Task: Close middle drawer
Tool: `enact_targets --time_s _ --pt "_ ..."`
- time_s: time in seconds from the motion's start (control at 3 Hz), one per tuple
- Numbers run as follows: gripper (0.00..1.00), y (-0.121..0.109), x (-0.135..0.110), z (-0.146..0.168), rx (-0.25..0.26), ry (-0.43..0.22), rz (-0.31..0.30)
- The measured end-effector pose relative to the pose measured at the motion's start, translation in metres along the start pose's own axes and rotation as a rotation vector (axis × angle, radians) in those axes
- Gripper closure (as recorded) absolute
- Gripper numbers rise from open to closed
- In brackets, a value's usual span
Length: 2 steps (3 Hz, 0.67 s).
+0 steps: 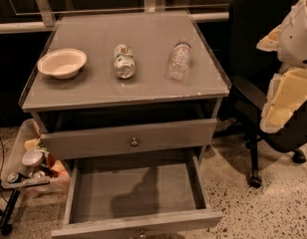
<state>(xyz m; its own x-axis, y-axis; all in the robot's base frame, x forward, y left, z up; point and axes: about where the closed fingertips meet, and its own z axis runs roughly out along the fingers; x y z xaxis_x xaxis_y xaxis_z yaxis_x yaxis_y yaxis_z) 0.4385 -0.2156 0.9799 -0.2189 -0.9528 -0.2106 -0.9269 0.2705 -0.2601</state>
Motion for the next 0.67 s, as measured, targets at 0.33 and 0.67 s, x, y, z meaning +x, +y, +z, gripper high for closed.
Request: enact_targets --time_s 0.33,0.67 --pt "0.0 0.0 0.0 0.0 0.0 0.0 0.0" --pt "0.18 0.0 0.0 0.0 0.0 0.0 0.0"
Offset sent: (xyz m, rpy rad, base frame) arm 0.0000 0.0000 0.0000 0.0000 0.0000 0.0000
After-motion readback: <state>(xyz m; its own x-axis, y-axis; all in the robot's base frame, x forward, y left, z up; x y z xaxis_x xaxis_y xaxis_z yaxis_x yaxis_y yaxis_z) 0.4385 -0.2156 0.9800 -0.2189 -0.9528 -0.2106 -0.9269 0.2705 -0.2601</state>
